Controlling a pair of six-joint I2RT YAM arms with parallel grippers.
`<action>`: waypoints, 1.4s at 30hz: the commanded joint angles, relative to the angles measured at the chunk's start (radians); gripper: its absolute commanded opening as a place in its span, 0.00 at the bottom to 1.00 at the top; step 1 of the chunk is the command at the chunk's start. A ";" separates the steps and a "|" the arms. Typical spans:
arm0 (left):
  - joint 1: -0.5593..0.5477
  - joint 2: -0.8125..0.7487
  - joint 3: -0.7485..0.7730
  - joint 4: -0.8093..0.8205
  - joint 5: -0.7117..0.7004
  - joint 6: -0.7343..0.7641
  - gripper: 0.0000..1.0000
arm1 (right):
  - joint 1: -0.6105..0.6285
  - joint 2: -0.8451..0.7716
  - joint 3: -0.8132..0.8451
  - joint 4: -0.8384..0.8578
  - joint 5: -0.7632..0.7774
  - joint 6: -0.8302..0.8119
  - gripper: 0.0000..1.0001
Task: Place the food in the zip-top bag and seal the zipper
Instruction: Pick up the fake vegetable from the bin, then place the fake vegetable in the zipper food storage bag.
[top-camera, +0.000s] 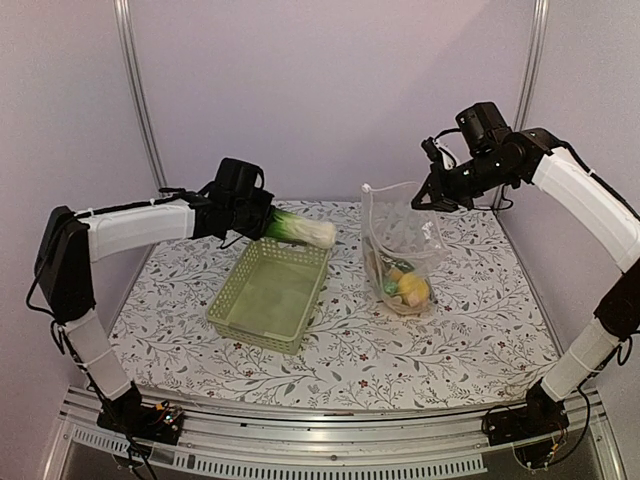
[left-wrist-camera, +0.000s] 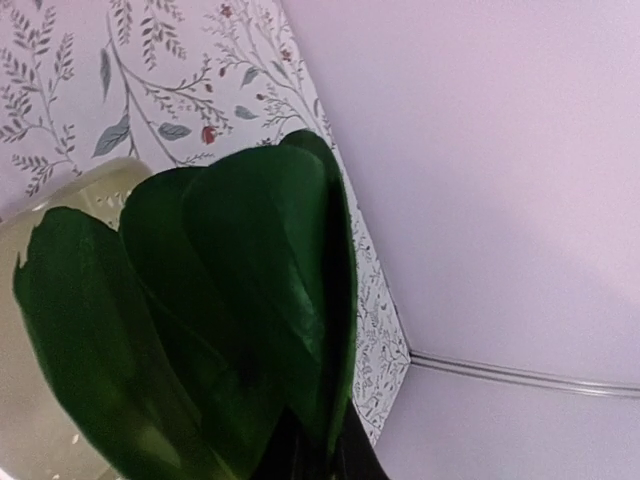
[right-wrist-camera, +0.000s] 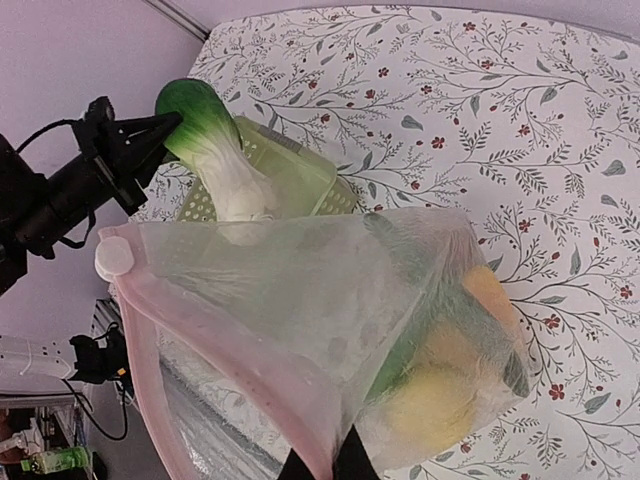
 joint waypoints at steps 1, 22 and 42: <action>-0.015 -0.080 0.071 0.068 -0.022 0.328 0.00 | -0.006 -0.034 0.000 0.016 0.039 -0.003 0.01; -0.460 -0.123 0.393 0.410 -0.166 1.576 0.00 | -0.006 0.080 0.119 -0.009 0.022 -0.005 0.01; -0.510 0.045 0.243 0.639 -0.172 1.652 0.00 | -0.006 0.048 0.167 0.025 -0.190 0.130 0.01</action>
